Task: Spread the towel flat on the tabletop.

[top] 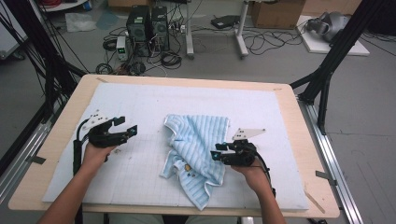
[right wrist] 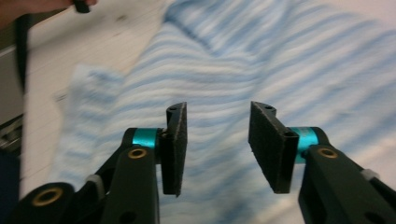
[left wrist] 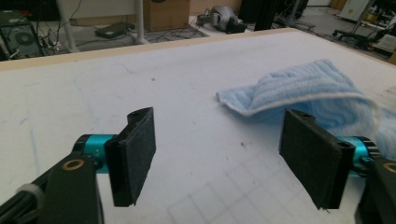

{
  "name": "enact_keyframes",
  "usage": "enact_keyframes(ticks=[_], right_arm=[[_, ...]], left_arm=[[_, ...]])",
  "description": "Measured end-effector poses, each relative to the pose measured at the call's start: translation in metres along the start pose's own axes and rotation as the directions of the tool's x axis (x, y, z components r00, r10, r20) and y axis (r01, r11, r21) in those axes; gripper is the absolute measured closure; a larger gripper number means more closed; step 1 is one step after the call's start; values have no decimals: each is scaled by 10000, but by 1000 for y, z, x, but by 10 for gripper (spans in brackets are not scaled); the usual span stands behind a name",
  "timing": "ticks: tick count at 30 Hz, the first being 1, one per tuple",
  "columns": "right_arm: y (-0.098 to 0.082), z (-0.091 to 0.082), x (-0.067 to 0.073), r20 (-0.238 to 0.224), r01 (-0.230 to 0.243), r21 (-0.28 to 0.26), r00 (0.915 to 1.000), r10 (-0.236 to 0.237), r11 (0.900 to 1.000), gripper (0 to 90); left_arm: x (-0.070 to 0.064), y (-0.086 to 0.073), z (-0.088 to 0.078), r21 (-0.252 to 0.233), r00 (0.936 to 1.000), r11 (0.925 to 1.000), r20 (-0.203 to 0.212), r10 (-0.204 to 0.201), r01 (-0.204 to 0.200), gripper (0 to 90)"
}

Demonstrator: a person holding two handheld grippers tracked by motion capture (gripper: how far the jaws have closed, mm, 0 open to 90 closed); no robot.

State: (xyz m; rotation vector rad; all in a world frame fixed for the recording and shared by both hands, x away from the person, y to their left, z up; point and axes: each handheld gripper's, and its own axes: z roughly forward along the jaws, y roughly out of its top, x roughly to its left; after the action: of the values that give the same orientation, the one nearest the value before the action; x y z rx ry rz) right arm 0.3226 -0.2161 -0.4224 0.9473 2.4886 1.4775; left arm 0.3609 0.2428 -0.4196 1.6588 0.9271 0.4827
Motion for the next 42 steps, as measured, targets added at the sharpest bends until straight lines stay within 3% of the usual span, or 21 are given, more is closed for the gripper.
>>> enact_keyframes(ticks=[3, 8, 12, 15, 18, 22, 24, 25, 27, 30, 31, 32, 34, 36, 37, 39, 42], right_arm=[[-2, -5, -6, 421, -234, -268, 9988, 245, 9994, 539], [-5, -8, -10, 782, -338, -165, 9963, 350, 9993, 507], [-6, -6, -10, 835, -378, -165, 9957, 391, 9991, 496], [-6, -5, -10, 830, -362, -93, 9959, 369, 9993, 494], [-7, -4, -10, 861, -347, -48, 9957, 350, 9994, 489], [-8, -5, -10, 854, -395, -56, 9955, 399, 9992, 486], [-9, -5, -10, 871, -428, -75, 9953, 433, 9991, 485], [-9, -5, -11, 897, -404, -109, 9951, 413, 9991, 484], [-10, -6, -12, 944, -420, -103, 9946, 428, 9991, 482], [-10, -6, -12, 978, -460, -80, 9941, 465, 9989, 481], [-10, -6, -11, 962, -428, -80, 9944, 434, 9991, 481], [-10, -5, -11, 957, -436, -57, 9944, 439, 9990, 481], [-10, -5, -10, 972, -414, -38, 9944, 416, 9991, 481], [-10, -5, -10, 971, -419, -43, 9944, 421, 9991, 481], [-10, -5, -11, 974, -424, -43, 9943, 426, 9991, 481], [-10, -5, -11, 947, -487, -46, 9943, 489, 9988, 481], [-10, -4, -11, 956, -468, -29, 9943, 468, 9989, 480]], left_arm=[[1, 9, 19, 136, 9998, 9997, 72, -196, 195, 299], [1, 19, 55, 725, 9974, 9959, 449, -572, 539, 301], [-1, 26, 87, 1411, 9971, 9891, 566, -508, 423, 304], [-3, 28, 111, 1970, 9978, 9800, 526, -398, 287, 315], [-9, 27, 132, 2519, 9988, 9678, 488, -85, -41, 327], [-16, 20, 150, 3250, 9976, 9436, 455, 514, -634, 345], [-21, 16, 156, 3388, 9966, 9377, 523, 635, -775, 344], [-23, 13, 158, 3522, 9952, 9312, 602, 773, -937, 344], [-31, 12, 159, 3645, 9846, 9147, 752, 1580, -1747, 345], [-36, 13, 158, 3492, 9716, 9090, 1427, 1887, -2278, 589], [-37, 13, 158, 3471, 9691, 9074, 1504, 1957, -2371, 713], [-37, 14, 158, 3459, 9695, 9076, 1415, 2002, -2379, 785], [-31, 15, 158, 3345, 9781, 9202, 1123, 1752, -2033, 808], [-22, 20, 156, 2950, 9894, 9445, 574, 1332, -1443, 813], [-18, 22, 154, 2766, 9923, 9530, 303, 1202, -1239, 815], [-8, 28, 151, 2480, 9935, 9634, -236, 1112, -1020, 817], [9, 35, 144, 2014, 9883, 9769, -1176, 970, -719, 817]])
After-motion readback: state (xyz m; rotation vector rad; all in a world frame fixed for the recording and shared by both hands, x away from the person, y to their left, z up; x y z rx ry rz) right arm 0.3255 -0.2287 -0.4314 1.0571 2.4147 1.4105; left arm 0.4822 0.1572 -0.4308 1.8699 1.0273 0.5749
